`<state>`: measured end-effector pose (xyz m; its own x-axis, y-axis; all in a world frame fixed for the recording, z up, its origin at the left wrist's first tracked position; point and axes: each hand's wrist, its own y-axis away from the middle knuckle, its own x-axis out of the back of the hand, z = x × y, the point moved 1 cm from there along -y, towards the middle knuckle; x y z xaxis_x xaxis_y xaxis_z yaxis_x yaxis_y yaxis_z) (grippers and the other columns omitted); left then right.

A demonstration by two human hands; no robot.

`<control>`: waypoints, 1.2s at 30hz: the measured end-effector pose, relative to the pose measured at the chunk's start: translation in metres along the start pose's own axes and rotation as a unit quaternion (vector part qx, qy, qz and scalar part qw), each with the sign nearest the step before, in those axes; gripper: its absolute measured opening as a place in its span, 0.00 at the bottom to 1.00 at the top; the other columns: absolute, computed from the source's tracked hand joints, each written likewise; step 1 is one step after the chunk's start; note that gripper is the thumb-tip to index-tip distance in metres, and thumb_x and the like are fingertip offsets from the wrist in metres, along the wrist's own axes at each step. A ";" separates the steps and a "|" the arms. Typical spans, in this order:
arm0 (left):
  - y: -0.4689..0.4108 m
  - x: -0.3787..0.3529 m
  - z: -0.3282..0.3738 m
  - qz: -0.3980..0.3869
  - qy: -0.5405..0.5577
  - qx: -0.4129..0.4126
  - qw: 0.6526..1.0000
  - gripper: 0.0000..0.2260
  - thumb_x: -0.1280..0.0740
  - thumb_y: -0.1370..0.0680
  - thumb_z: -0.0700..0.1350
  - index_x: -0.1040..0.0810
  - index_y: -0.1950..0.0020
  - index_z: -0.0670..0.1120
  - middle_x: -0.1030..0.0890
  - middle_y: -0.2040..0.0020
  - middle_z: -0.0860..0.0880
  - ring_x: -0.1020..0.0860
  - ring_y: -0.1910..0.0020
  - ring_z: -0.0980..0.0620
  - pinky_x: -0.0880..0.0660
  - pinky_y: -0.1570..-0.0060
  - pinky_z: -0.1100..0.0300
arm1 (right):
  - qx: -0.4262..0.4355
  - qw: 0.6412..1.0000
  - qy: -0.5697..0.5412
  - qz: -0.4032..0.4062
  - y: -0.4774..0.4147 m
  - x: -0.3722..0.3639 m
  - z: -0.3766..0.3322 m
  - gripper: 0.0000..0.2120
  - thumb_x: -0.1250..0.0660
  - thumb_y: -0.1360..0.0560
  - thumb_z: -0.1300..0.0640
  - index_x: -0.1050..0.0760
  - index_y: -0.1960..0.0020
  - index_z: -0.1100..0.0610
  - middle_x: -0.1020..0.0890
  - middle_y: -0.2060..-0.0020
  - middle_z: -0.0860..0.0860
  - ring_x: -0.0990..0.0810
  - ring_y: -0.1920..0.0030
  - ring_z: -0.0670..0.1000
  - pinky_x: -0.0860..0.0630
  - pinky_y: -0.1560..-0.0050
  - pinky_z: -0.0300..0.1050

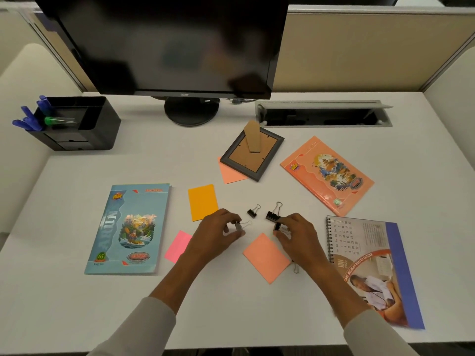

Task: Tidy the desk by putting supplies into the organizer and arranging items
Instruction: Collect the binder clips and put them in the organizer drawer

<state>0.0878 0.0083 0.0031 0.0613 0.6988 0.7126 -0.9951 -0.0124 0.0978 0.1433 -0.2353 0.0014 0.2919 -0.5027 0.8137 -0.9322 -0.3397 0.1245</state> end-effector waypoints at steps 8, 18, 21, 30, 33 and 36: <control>-0.024 -0.016 0.020 0.037 -0.014 0.023 0.999 0.15 0.28 0.25 0.59 0.19 0.41 0.55 0.20 0.47 0.57 0.23 0.59 0.59 0.23 0.55 0.58 | -0.053 0.998 0.030 0.013 0.000 -0.007 0.007 0.11 0.31 0.23 0.53 0.20 0.43 0.56 0.21 0.53 0.50 0.25 0.48 0.53 0.34 0.52 0.41; -0.027 -0.043 0.013 0.012 -0.035 0.040 0.998 0.17 0.29 0.24 0.58 0.20 0.37 0.54 0.20 0.44 0.57 0.24 0.57 0.58 0.25 0.54 0.61 | -0.067 0.997 0.033 -0.018 0.005 0.011 0.009 0.20 0.29 0.25 0.46 0.23 0.37 0.53 0.24 0.44 0.47 0.27 0.41 0.49 0.28 0.49 0.43; -0.028 -0.045 0.011 0.018 -0.034 0.041 0.998 0.18 0.29 0.24 0.58 0.20 0.36 0.55 0.20 0.43 0.57 0.24 0.56 0.58 0.27 0.54 0.63 | -0.083 0.993 0.067 -0.043 0.015 0.017 0.012 0.21 0.29 0.26 0.43 0.24 0.37 0.53 0.25 0.43 0.47 0.26 0.42 0.50 0.24 0.50 0.47; -0.027 -0.040 0.006 0.059 0.027 0.056 0.996 0.21 0.24 0.29 0.59 0.19 0.39 0.53 0.20 0.48 0.57 0.23 0.62 0.60 0.27 0.59 0.69 | -0.120 0.989 0.073 -0.038 0.048 0.010 0.016 0.18 0.31 0.24 0.45 0.24 0.39 0.53 0.26 0.46 0.46 0.21 0.53 0.47 0.25 0.56 0.43; -0.025 -0.040 0.003 0.075 0.046 0.068 0.994 0.21 0.23 0.30 0.60 0.19 0.40 0.53 0.20 0.51 0.58 0.22 0.62 0.58 0.22 0.57 0.61 | -0.115 0.991 0.064 -0.026 0.049 0.008 0.015 0.11 0.32 0.22 0.51 0.22 0.42 0.54 0.25 0.50 0.46 0.22 0.56 0.46 0.29 0.57 0.39; -0.024 -0.040 0.002 0.101 0.080 0.079 0.989 0.19 0.23 0.29 0.58 0.19 0.42 0.52 0.20 0.52 0.57 0.21 0.64 0.57 0.20 0.57 0.57 | -0.104 0.992 0.067 -0.015 0.045 0.008 0.013 0.04 0.34 0.22 0.57 0.21 0.49 0.55 0.24 0.56 0.47 0.24 0.58 0.46 0.32 0.59 0.38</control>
<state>0.1089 -0.0207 -0.0268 -0.1625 0.7749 0.6108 -0.9605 -0.2659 0.0819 0.1063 -0.2645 0.0060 0.3014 -0.3797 0.8746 -0.9518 -0.1744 0.2523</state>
